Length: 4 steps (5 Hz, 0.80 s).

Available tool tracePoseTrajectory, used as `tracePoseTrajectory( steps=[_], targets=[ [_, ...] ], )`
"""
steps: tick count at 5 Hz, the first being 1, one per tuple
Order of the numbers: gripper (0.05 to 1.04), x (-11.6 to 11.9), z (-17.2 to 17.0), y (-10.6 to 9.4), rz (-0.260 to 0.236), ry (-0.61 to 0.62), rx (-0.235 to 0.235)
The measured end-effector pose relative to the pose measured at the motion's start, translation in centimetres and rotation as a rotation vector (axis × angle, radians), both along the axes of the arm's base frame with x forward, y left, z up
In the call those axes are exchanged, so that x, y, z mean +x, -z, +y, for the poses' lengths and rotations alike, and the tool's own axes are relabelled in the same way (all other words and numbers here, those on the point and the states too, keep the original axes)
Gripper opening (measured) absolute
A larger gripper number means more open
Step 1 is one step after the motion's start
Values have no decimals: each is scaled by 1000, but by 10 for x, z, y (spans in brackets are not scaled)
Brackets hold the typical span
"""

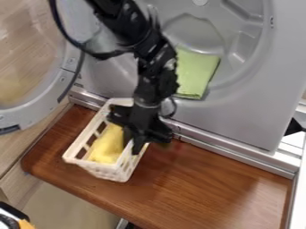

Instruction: Move the white basket to the bottom right side of the table

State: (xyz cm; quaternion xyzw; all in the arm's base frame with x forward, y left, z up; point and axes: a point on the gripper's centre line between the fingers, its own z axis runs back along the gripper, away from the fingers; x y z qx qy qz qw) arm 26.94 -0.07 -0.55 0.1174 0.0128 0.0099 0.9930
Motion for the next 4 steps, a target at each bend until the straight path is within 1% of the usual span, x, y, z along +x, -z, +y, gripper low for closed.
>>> tracePoseTrajectory(
  steps=[1,2,3,4],
  targets=[
    [89,7,-32,-13,1,41,31],
    [89,8,-66,-9,3,66,37],
    [89,3,-93,-2,11,85,44],
    [89,-9,-112,1,-11,42,33]
  ],
)
